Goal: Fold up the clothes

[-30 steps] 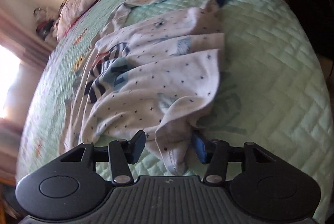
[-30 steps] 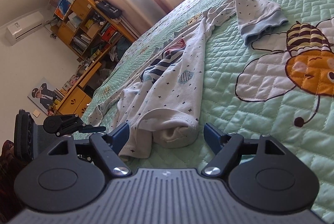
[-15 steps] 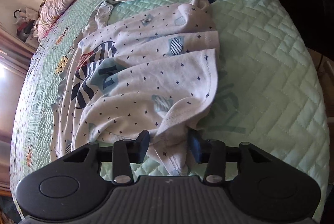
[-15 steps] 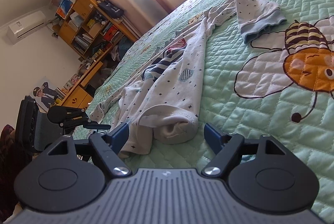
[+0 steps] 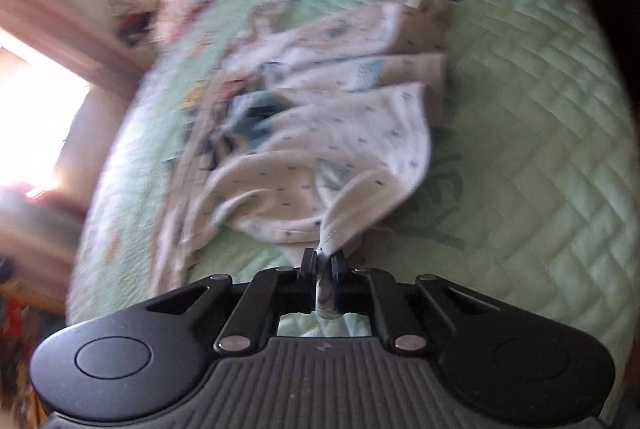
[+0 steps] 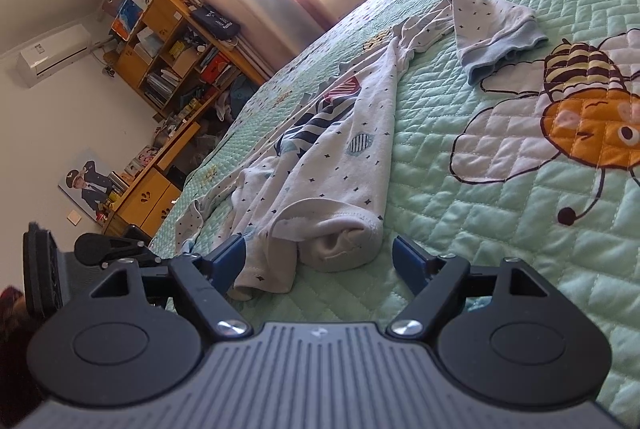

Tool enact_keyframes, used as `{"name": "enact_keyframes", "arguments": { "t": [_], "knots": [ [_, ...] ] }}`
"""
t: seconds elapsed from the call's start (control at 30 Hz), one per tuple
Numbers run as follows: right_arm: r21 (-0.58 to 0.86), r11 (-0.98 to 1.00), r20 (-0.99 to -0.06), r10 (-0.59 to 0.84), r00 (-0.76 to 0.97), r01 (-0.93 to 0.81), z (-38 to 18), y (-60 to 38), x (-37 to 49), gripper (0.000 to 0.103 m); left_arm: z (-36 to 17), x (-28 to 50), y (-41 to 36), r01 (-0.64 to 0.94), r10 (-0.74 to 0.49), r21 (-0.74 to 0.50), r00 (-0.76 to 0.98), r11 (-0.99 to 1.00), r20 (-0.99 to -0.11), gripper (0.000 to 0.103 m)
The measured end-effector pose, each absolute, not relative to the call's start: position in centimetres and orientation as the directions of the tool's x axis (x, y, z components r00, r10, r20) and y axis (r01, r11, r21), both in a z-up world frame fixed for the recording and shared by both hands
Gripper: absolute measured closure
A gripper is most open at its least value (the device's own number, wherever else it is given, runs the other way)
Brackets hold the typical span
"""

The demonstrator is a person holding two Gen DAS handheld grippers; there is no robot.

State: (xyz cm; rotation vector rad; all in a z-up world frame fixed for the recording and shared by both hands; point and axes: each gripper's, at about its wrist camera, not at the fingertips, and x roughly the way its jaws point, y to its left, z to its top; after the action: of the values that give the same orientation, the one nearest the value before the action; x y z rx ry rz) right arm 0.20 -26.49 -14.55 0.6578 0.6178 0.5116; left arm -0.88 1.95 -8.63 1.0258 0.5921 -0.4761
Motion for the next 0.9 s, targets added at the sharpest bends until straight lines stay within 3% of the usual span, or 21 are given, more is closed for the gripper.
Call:
{"name": "enact_keyframes", "arguments": {
  "t": [0.13, 0.27, 0.5, 0.73, 0.9],
  "knots": [
    [0.697, 0.678, -0.353, 0.607, 0.712, -0.233, -14.5, -26.7, -0.5, 0.021, -7.4, -1.6, 2.0, 0.450, -0.026, 0.598, 0.812, 0.663, -0.583, 0.098],
    [0.718, 0.659, -0.339, 0.613, 0.714, -0.225, -14.4, -27.1, -1.5, 0.020, -5.3, -2.5, 2.7, 0.341, -0.075, 0.383, 0.823, 0.859, -0.563, 0.099],
    [0.743, 0.638, -0.337, 0.617, 0.711, -0.202, -14.3, -27.8, -3.3, 0.020, -0.3, -3.8, 3.4, 0.143, -0.065, 0.145, 0.892, 0.979, -0.448, 0.099],
    [0.757, 0.626, -0.328, 0.611, 0.720, -0.186, -14.1, -28.7, -5.2, 0.018, 0.4, -4.5, 7.3, -0.076, 0.029, -0.079, 0.877, 0.994, -0.479, 0.098],
    [0.744, 0.639, -0.333, 0.605, 0.723, -0.193, -13.8, -28.7, -5.7, 0.017, -1.3, -5.9, 8.2, -0.119, 0.058, -0.085, 0.854, 0.989, -0.518, 0.098]
  ]
}}
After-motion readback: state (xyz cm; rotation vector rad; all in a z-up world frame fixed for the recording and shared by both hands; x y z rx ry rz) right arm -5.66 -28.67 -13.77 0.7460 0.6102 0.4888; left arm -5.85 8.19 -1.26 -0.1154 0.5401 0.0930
